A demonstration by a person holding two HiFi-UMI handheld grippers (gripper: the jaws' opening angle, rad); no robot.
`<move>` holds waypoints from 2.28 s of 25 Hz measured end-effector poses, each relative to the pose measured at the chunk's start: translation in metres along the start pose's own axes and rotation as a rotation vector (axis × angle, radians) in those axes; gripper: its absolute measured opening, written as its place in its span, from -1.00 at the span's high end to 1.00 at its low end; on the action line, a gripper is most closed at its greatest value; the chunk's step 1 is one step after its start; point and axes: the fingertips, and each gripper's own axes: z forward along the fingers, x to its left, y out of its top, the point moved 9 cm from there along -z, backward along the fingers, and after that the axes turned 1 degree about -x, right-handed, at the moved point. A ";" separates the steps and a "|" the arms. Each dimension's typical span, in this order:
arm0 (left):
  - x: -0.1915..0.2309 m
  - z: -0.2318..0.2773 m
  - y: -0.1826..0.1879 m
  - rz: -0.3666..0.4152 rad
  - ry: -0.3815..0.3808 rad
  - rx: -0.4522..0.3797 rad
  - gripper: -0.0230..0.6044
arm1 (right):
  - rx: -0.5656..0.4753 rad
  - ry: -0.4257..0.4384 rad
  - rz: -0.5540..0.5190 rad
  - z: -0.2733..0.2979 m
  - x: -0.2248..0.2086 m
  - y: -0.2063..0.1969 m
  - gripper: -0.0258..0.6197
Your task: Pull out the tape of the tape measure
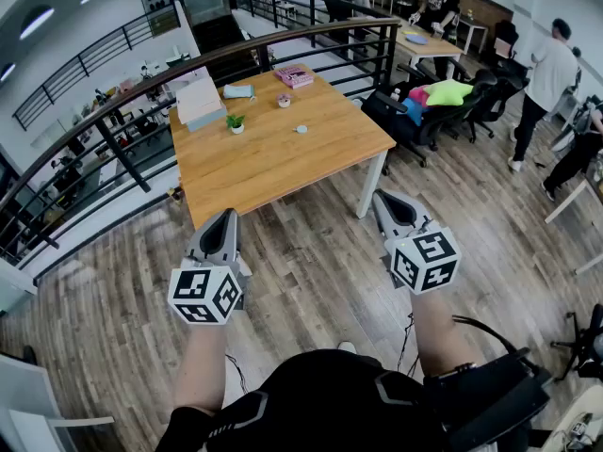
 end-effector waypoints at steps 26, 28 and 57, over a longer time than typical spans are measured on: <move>-0.002 0.000 0.006 0.047 0.057 0.042 0.83 | -0.027 0.043 0.022 0.001 0.003 0.003 0.89; -0.008 0.002 0.005 0.053 0.043 0.038 0.83 | -0.026 0.038 0.032 -0.002 -0.001 0.002 0.89; -0.040 0.027 -0.012 0.044 0.020 0.027 0.07 | -0.005 0.075 0.029 -0.011 -0.051 -0.012 -0.02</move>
